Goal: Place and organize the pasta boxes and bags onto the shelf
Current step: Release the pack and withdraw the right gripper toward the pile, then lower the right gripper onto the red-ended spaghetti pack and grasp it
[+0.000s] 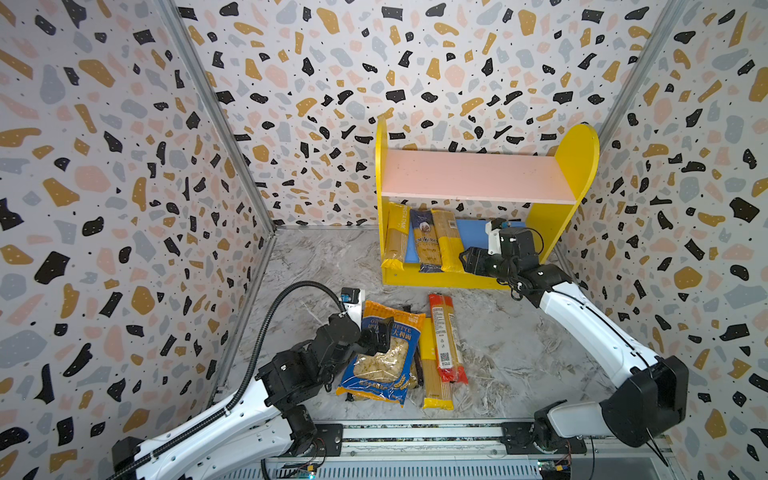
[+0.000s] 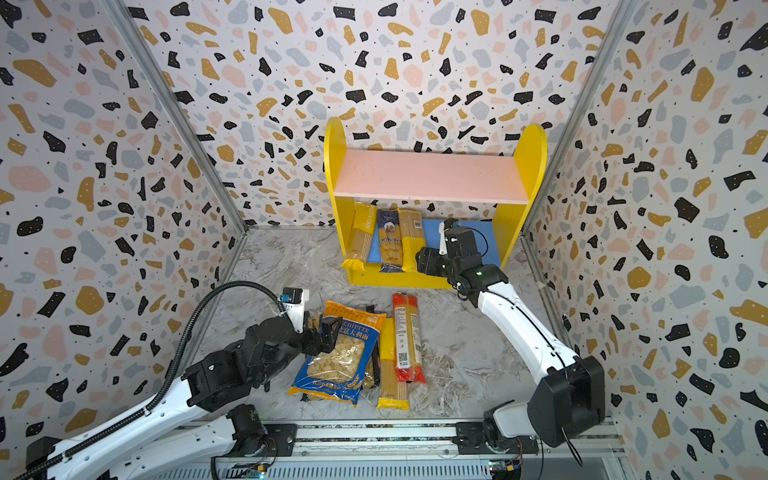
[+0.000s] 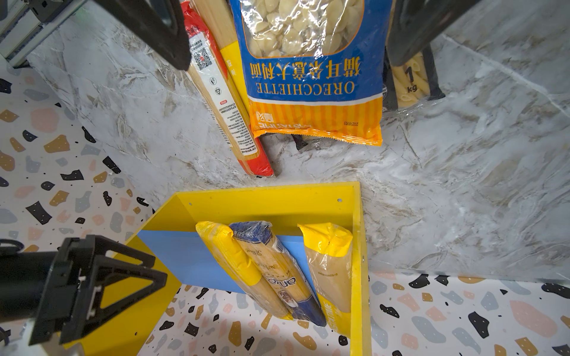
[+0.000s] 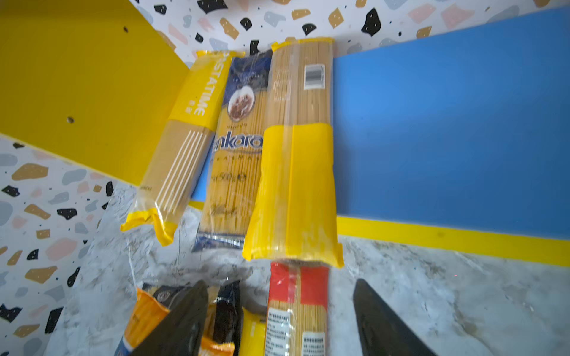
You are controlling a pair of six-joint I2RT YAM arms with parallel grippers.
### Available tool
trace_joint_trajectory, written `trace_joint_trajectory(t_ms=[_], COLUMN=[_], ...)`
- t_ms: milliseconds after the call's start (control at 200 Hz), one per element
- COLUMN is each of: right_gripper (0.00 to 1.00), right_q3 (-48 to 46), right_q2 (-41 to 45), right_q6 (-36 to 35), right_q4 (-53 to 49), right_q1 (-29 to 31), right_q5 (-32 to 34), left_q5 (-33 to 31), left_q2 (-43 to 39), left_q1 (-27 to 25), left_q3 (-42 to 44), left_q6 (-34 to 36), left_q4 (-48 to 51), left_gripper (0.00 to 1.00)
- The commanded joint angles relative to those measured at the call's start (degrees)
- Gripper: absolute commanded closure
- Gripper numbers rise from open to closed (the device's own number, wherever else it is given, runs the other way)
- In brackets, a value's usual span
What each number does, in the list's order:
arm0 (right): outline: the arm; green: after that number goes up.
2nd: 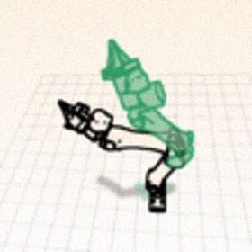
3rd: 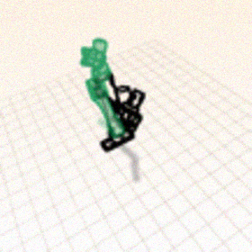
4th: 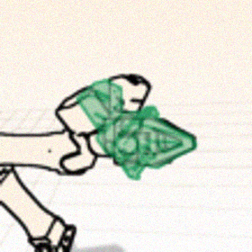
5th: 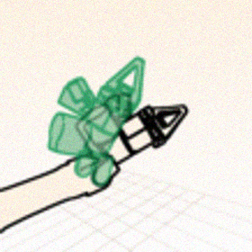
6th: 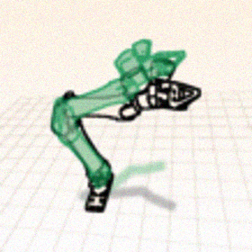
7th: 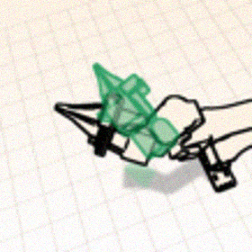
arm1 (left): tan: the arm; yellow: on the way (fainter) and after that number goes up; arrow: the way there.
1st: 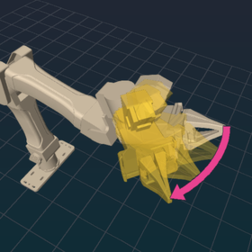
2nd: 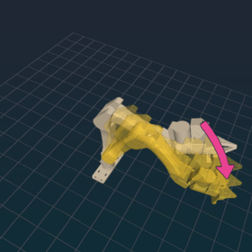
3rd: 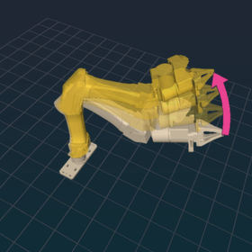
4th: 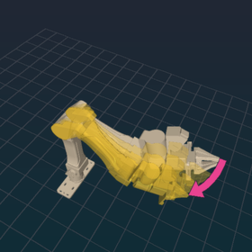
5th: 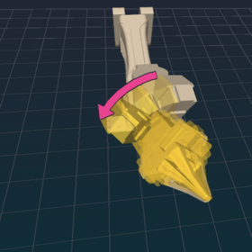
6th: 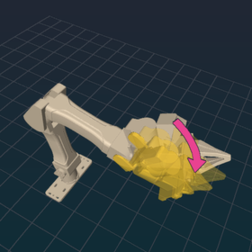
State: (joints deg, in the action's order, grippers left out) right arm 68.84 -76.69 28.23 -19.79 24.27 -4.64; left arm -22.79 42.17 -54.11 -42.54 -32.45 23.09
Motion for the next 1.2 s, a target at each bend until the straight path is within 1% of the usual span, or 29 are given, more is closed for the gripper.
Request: trace_joint_trajectory(t_ms=[0,170,355,430,516,561,576,681,791,871,1006,1151,1166,1191], right_gripper=[0.25,0.24,0.24,0.24,0.23,0.22,0.22,0.21,0.19,0.16,0.14,0.13,0.13,0.13], right_q3=[-3.6,-10.5,-20.1,-24.8,-30.0,-32.5,-33.2,-37.3,-39.9,-41.2,-41.9,-41.2,-41.1,-40.8], right_q2=[7.0,16.5,25.7,28.6,30.7,31.3,31.4,31.5,30.5,28.7,22.9,16.8,16.3,15.4], right_q6=[0.0,2.4,7.7,9.9,12.5,13.6,14.0,15.8,16.0,15.6,14.8,14.5,14.5,14.4], right_q4=[-3.9,-7.6,-9.7,-9.7,-9.2,-8.5,-8.2,-6.7,-4.4,-1.9,3.0,6.9,7.1,7.3], right_q1=[2.8,7.9,15.3,18.2,21.3,22.8,23.3,25.6,25.6,25.7,25.6,25.6,25.6,25.6], right_q5=[2.5,4.1,5.9,5.9,6.4,6.4,6.5,7.7,8.4,8.1,6.4,5.4,5.4,5.8], left_q5=[1.1,5.2,8.4,7.3,3.2,1.4,0.8,-2.5,-5.7,-7.3,-8.1,-9.7,-9.9,-10.2], left_q2=[-0.8,-1.8,-3.1,-3.6,-3.5,-2.7,-2.3,2.7,9.2,12.8,14.6,12.0,11.7,11.1], left_q1=[0.2,0.1,-1.1,-4.0,-9.2,-12.0,-12.8,-18.9,-24.5,-27.3,-29.2,-29.4,-29.4,-29.4], left_q3=[1.4,4.8,13.0,15.9,17.9,18.5,18.6,17.4,13.4,10.5,8.4,8.4,8.5,8.6], left_q6=[-2.2,-5.6,-12.0,-14.9,-17.7,-17.8,-19.5,-20.4,-19.3,-18.8,-18.6,-18.6,-17.3,-17.0], left_q4=[0.5,-1.7,-8.6,-11.3,-13.6,-15.0,-15.5,-17.6,-18.0,-17.7,-17.5,-15.9,-15.6,-15.2], left_gripper=[0.01,0.0,0.0,0.0,0.0,0.0,0.0,0.0,0.0,0.0,0.0,0.0,0.0,0.0])
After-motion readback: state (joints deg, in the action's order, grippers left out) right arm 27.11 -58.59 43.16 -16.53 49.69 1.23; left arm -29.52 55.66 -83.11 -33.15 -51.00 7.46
